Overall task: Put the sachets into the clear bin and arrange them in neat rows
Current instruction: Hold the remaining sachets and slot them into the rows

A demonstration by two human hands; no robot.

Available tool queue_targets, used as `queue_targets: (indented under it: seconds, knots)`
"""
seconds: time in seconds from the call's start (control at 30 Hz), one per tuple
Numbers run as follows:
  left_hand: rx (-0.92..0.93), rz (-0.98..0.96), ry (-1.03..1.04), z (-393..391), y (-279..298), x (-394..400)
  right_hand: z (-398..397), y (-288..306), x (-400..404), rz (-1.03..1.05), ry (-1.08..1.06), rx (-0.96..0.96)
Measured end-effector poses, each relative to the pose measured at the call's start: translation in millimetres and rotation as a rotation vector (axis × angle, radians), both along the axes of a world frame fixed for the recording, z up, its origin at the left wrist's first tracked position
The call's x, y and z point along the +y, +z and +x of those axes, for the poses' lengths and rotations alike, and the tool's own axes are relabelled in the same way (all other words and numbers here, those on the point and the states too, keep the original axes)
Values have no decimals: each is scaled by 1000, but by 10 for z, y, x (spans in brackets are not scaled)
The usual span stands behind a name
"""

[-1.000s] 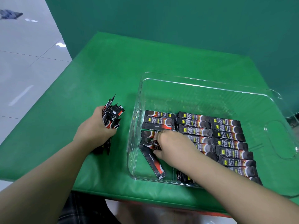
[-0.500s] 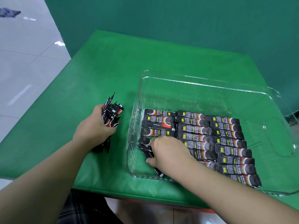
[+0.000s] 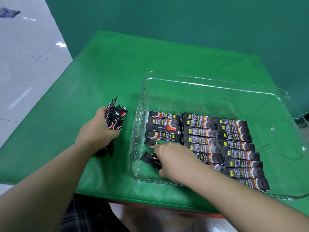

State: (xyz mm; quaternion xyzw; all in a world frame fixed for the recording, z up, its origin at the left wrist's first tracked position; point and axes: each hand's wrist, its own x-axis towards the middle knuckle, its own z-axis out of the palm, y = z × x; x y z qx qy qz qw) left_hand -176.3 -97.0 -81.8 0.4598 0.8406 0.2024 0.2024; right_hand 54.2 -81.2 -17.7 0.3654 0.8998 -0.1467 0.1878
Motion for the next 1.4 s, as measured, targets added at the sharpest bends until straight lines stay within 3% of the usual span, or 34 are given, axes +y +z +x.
queue_targets:
  seconds: [0.43, 0.67, 0.9, 1.13, 1.3, 1.4]
  knots:
    - [-5, 5, 2, 2, 0, 7, -3, -58, -9, -52, 45, 33]
    - [-5, 4, 0, -7, -18, 4, 50, 85, 114, -70, -16, 168]
    - [-11, 5, -1, -10, -24, 5, -123, 50, 92, 10, 149, 24]
    - [-2, 2, -3, -22, -33, 14, -67, 129, 114, -133, -16, 213]
    - [-6, 0, -6, -29, -46, 14, 46, 122, 214, -4, -117, 289]
    - [-7, -3, -1, -33, -50, 17, 73, 68, 262, 103, -125, 223]
